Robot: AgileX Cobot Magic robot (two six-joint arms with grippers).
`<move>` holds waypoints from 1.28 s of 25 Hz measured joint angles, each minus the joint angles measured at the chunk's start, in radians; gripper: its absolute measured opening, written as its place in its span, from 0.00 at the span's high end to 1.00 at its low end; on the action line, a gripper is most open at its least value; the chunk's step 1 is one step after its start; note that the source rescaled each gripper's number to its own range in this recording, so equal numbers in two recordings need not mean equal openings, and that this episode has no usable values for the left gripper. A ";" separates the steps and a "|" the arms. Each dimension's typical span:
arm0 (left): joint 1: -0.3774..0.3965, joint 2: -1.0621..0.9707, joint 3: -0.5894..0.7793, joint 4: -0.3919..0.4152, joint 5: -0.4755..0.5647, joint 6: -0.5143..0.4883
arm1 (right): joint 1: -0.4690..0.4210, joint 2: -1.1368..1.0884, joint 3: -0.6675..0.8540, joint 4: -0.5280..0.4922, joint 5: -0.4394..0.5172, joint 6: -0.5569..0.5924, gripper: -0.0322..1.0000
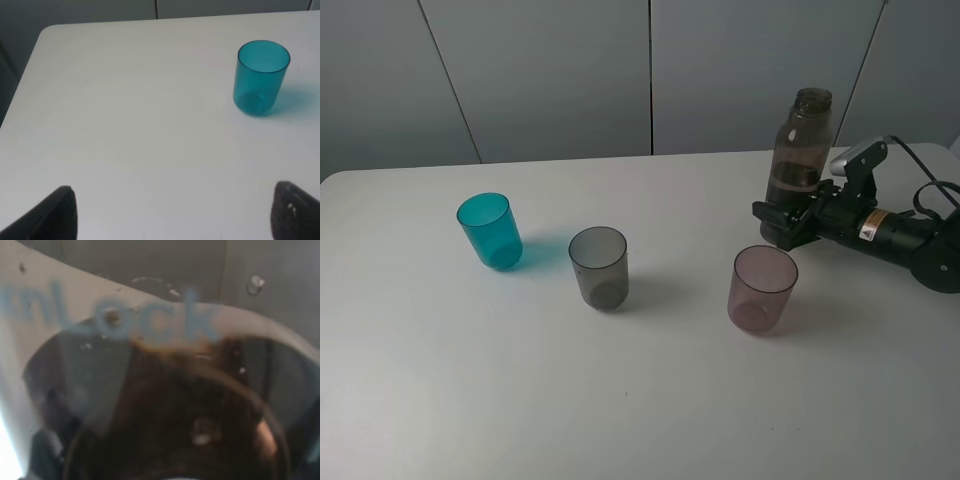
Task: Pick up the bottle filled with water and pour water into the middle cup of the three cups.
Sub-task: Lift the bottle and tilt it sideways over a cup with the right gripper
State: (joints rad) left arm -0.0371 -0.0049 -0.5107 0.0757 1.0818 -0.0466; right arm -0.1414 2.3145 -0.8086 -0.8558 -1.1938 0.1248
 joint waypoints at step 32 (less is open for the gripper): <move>0.000 0.000 0.000 0.000 0.000 0.000 | 0.129 -0.074 -0.240 -0.032 0.033 0.168 0.92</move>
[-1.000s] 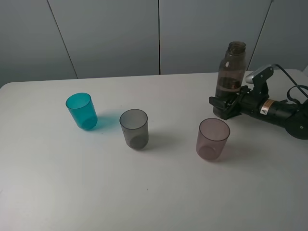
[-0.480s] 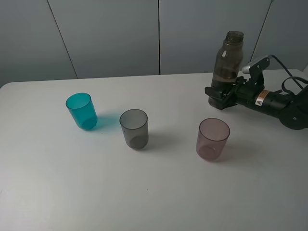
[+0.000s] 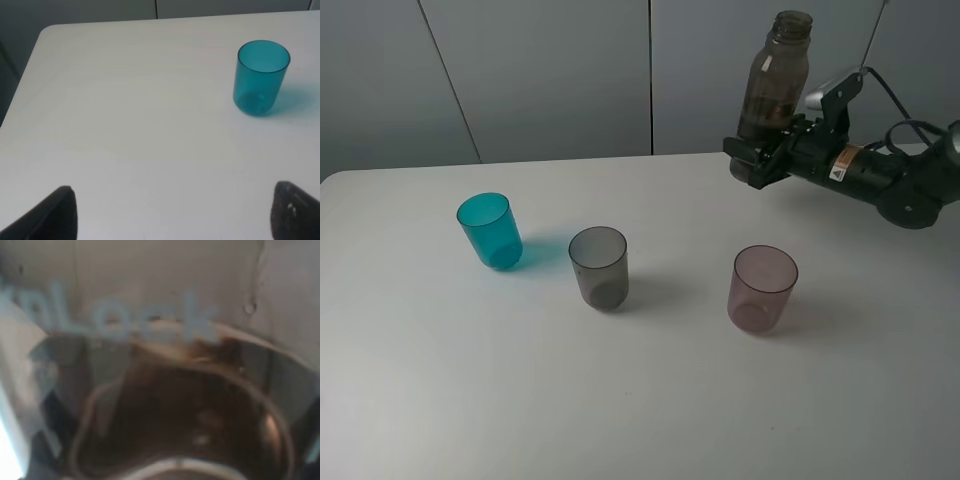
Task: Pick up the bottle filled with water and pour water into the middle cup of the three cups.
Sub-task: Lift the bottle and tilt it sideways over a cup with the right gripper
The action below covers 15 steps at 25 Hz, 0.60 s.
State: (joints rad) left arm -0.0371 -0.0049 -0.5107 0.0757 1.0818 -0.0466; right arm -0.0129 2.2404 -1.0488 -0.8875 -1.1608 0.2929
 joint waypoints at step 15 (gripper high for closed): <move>0.000 0.000 0.000 0.000 0.000 0.000 | 0.112 -0.002 -0.330 -0.307 0.086 0.212 0.92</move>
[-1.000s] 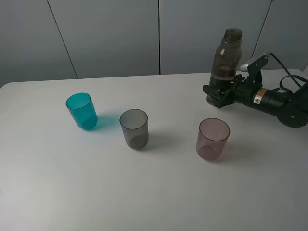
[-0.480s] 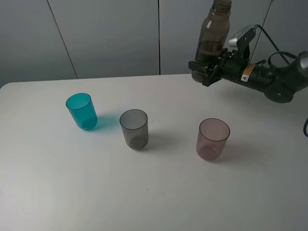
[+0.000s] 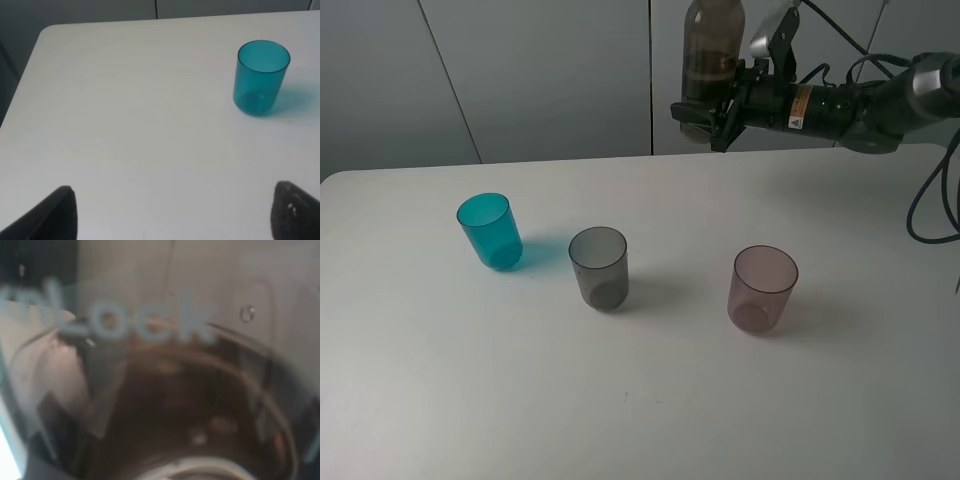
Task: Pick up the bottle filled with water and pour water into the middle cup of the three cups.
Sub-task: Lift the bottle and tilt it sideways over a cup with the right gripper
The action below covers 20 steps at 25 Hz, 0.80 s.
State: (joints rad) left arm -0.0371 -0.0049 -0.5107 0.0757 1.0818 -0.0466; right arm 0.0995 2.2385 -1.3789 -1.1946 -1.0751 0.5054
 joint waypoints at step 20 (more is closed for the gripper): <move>0.000 0.000 0.000 0.000 0.000 0.004 | 0.123 0.143 -0.227 -0.188 0.054 -0.022 0.92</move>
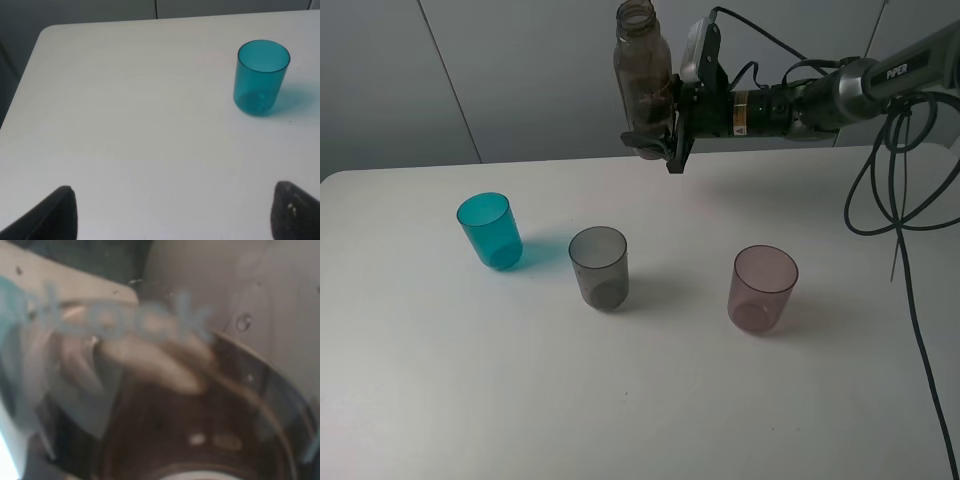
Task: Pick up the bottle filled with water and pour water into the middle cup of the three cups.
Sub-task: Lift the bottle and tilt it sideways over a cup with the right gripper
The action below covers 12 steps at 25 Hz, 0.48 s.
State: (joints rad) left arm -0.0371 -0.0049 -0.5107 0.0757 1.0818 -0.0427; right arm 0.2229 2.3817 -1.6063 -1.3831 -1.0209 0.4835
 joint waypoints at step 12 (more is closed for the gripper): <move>0.000 0.000 0.000 0.000 0.000 0.000 | 0.004 0.015 -0.002 -0.051 0.028 -0.156 0.92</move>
State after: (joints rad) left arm -0.0371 -0.0049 -0.5107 0.0757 1.0818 -0.0427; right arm 0.2271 2.3965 -1.6079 -1.4338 -0.9927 0.3278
